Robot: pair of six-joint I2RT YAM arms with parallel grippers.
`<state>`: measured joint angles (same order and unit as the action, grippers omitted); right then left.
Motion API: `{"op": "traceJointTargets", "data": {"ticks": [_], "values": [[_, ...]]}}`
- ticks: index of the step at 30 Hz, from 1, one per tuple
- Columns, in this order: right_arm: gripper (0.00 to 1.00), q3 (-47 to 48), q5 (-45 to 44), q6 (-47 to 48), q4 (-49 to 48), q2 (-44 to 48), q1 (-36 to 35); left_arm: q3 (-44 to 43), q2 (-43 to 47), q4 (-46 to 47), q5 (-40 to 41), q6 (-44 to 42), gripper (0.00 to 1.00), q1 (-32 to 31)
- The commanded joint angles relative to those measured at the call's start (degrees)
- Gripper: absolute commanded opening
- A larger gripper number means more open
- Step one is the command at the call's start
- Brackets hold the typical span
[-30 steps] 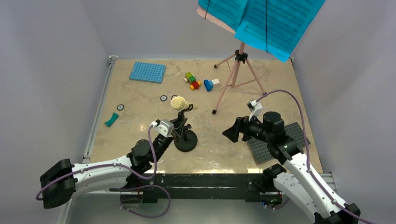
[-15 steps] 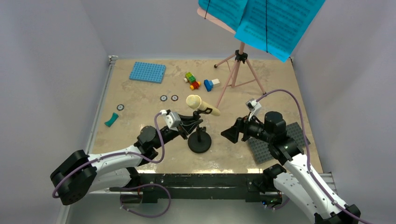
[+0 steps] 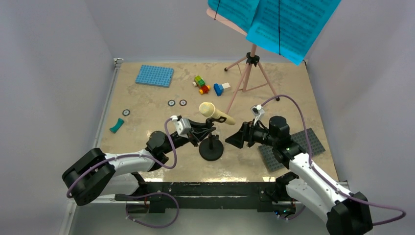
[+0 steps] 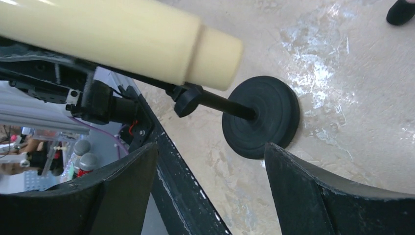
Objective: Pack up the instrument practice props
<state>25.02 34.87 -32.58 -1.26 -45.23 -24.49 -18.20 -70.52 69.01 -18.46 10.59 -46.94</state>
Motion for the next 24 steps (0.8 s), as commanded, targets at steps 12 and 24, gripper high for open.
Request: {"op": "traceJointTargets", "data": {"ticks": [12,24], "values": [[0.77,-1.78,6.95,-12.61,-23.31,-11.82,-0.91,1.98,0.53,9.26,2.60,2.68,0.00,0.18],[0.65,-1.19,3.69,-19.23,-32.19,-20.35,-4.56,0.51,2.15,1.43,9.34,0.60,0.00,-1.67]]}}
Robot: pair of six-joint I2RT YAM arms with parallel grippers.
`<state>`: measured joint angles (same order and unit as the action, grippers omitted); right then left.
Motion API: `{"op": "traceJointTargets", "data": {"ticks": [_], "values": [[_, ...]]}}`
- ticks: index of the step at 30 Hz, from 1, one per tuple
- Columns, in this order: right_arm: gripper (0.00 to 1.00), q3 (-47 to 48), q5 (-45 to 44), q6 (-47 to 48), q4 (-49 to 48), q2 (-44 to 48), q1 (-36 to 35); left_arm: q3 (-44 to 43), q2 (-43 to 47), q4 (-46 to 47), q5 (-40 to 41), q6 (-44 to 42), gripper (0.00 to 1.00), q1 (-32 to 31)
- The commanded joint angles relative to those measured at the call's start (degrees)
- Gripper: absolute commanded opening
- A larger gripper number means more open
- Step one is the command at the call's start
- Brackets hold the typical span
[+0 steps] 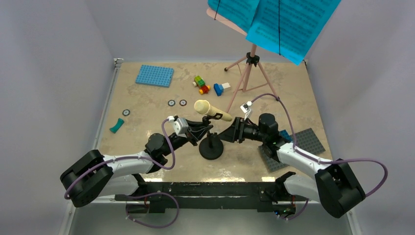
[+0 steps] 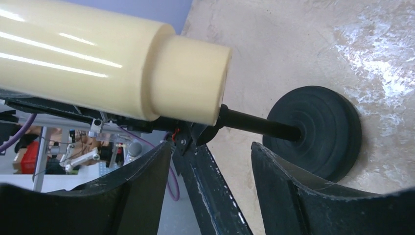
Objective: Pack up the instrument practice props
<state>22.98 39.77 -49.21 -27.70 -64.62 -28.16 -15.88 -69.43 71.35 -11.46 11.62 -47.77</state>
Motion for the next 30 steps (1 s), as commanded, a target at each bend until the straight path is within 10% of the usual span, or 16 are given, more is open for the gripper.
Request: {"op": "traceJointTargets", "data": {"ticks": [1,15,21,30], "values": [[0.64,1.39,-1.56,-2.73,-5.76,-1.40,-1.11,-2.26,1.13,-1.51,2.48,-0.74,0.00,-1.10],[0.32,2.09,-3.77,-4.31,-9.97,-6.44,-2.24,-3.94,1.45,-6.36,5.47,-4.80,0.00,-5.12],[0.00,2.24,-1.91,-1.01,-11.76,-7.42,-2.33,-3.22,1.82,-6.55,5.85,-4.59,0.00,-5.32],[0.00,-0.93,-10.28,17.49,-9.60,-0.91,-6.24,-3.06,3.39,-10.70,7.76,-3.36,0.00,-5.32]]}}
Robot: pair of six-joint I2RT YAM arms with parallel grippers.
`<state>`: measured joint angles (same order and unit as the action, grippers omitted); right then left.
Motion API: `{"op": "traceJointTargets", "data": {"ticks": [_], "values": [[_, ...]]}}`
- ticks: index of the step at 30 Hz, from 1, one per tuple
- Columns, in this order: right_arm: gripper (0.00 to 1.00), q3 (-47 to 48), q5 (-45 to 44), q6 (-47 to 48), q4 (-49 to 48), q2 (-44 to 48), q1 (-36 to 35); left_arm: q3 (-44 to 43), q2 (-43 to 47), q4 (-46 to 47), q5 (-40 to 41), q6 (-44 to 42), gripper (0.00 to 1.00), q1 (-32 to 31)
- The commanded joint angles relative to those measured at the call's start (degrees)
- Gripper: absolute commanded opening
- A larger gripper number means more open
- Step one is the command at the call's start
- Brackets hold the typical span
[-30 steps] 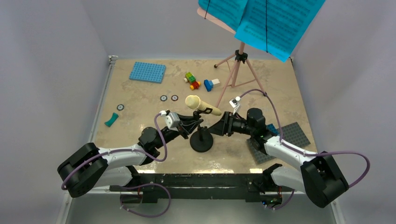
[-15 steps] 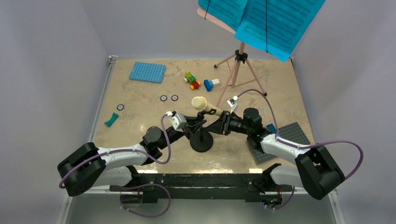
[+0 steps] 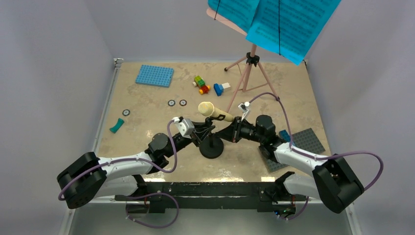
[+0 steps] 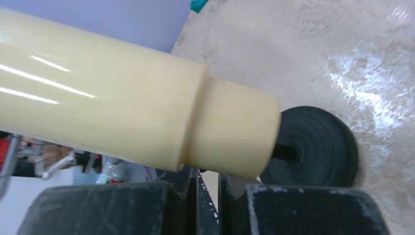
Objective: Pack up the instrument practice props
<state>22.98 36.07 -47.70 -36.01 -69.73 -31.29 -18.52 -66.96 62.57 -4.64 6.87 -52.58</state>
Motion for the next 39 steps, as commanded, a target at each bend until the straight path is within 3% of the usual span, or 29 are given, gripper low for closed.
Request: {"op": "traceJointTargets", "data": {"ticks": [1,7,14,23,30,35,39], "values": [[0.00,-1.54,-7.56,18.52,-1.52,5.09,-3.61,-0.45,1.01,-2.38,1.02,1.57,0.00,-0.51],[0.00,-4.74,-16.69,28.62,-3.62,8.54,-7.89,-0.75,1.08,-3.91,1.25,2.99,0.00,-0.51],[0.00,-5.02,-29.01,37.30,-4.19,8.56,-14.81,-4.88,2.78,-15.61,2.53,4.52,0.00,-0.51],[0.00,-4.65,-45.79,50.03,-5.64,7.70,-23.99,-5.29,2.71,-18.19,2.65,5.08,0.00,-0.51],[0.00,-3.60,-47.98,49.79,-2.37,8.91,-25.88,-3.86,2.64,-16.90,3.26,4.93,0.00,-0.55],[0.44,1.46,-47.50,42.88,10.68,12.14,-25.85,-2.38,3.09,-15.27,4.04,4.43,0.00,-0.51],[0.63,2.53,-47.61,38.01,15.76,16.27,-25.84,-1.48,3.59,-14.58,4.37,4.08,0.00,-0.51]]}}
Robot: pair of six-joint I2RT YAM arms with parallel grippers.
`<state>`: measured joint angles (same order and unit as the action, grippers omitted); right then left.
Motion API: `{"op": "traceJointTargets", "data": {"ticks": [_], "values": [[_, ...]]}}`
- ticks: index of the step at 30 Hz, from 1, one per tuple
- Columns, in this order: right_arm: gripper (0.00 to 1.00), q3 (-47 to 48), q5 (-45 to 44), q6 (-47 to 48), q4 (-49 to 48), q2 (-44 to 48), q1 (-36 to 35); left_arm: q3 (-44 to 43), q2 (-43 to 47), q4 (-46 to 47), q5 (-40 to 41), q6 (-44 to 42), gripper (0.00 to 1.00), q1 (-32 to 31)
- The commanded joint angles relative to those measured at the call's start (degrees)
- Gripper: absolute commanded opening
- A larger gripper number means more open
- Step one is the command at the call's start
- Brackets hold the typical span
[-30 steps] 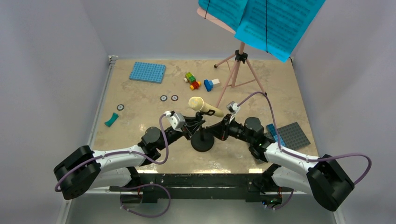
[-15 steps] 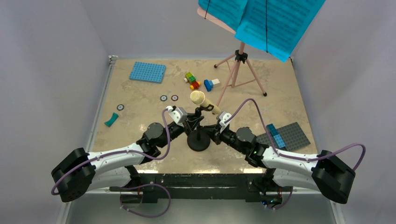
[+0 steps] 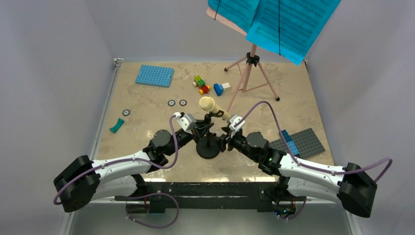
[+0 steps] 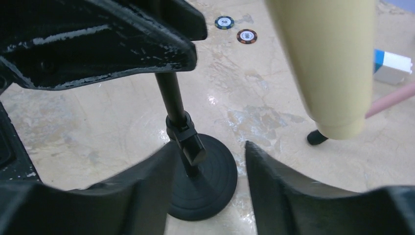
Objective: Pack up the instrument practice props
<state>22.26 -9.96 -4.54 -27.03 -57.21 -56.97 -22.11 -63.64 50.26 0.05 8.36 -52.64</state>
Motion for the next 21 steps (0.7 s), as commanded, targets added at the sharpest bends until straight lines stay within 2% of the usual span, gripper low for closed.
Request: {"op": "traceJointTargets", "data": {"ticks": [1,3,5,8,12,15,18,21], "values": [[0.66,3.80,-1.07,-6.34,8.50,4.64,-0.16,2.26,0.51,-2.27,-0.30,2.48,0.00,-0.44],[0.75,4.88,-0.65,-8.84,12.54,6.52,-0.18,2.78,1.19,-2.27,-0.32,1.97,0.00,-0.44],[0.89,5.66,0.76,-13.13,15.32,8.47,-0.08,3.24,2.00,-2.27,-0.32,1.33,0.00,-0.44],[0.92,7.11,5.47,-20.64,19.40,9.65,1.32,3.92,3.15,-2.44,-1.10,0.22,0.00,-0.44],[0.89,6.38,17.76,-30.87,18.36,7.79,6.46,4.75,4.09,-2.26,-2.47,-0.36,0.00,-0.44],[0.81,4.85,24.62,-36.43,13.39,5.14,9.64,5.14,4.44,-2.27,-2.87,-0.08,0.00,-0.44],[0.71,6.38,23.62,-33.48,13.62,2.52,9.73,5.30,4.74,-2.78,-3.57,0.52,0.00,-0.44],[0.67,8.16,21.77,-29.27,14.35,-0.07,9.77,4.64,4.84,-4.23,-4.52,0.94,0.00,-0.44]]}}
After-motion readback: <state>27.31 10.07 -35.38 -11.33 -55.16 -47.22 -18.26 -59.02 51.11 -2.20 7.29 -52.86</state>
